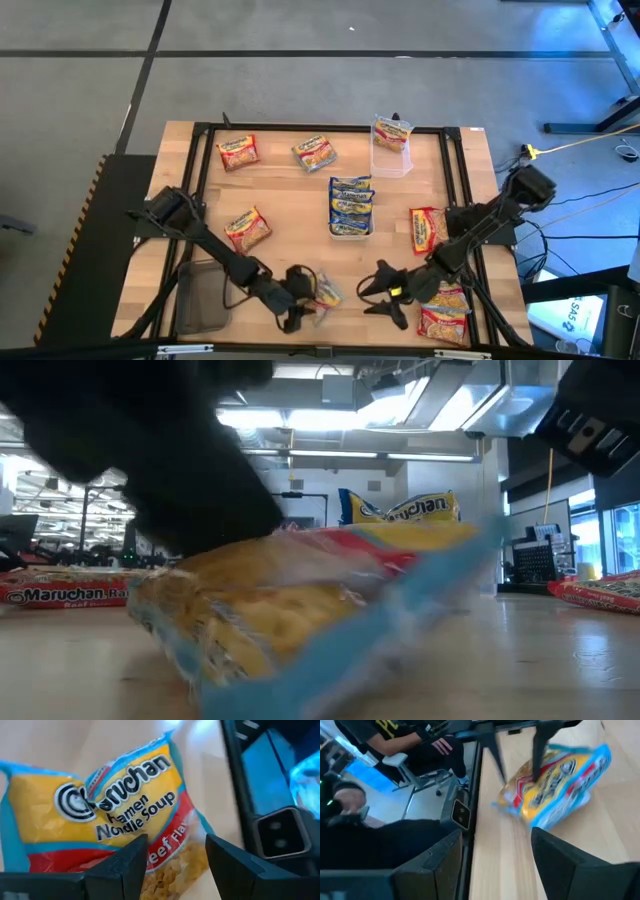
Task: Sort Maruchan noodles
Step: Put the light blue noodle pack in the transparent bin
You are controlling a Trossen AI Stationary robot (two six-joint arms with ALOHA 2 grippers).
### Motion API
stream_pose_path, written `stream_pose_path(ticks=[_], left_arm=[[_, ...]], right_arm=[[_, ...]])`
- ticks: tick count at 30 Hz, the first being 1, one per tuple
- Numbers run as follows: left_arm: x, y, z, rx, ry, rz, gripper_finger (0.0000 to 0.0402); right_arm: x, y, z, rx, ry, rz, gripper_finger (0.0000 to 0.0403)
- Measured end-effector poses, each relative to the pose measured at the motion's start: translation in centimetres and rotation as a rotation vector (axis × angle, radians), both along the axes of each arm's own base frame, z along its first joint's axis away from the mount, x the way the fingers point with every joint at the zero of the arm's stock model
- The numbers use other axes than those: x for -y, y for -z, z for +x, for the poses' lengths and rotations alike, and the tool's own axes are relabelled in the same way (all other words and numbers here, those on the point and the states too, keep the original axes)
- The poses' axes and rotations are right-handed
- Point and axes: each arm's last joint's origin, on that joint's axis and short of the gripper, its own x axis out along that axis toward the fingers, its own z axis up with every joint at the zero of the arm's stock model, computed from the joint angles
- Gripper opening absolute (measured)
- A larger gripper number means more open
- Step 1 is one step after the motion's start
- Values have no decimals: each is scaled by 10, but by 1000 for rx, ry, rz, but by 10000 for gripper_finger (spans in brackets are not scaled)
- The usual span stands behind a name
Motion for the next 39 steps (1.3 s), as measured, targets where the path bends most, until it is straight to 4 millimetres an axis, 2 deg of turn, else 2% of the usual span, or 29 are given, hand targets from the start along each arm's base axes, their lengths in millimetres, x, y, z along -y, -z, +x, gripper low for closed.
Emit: stream_pose_path(ticks=[3,6,11,16,20,29,33,39], left_arm=[[13,-17,14,38,36,5,194],[22,-33,19,26,38,26,194],[36,-46,13,-78,24,75,194],[41,-38,-4,-176,-47,108,194],[44,-29,-15,-215,-82,114,194],[36,-3,-31,-228,-147,130,194],[28,5,-30,-186,-175,116,194],[17,5,-20,-162,-217,112,194]], right_arm=[[-1,2,6,-13,78,26,211],[2,5,11,-36,141,73,214],[5,17,18,-90,200,132,263],[14,36,28,-158,313,184,320],[22,52,37,-209,358,208,340],[25,70,52,-197,313,278,337],[25,79,55,-217,329,281,336],[16,81,69,-200,316,271,335]])
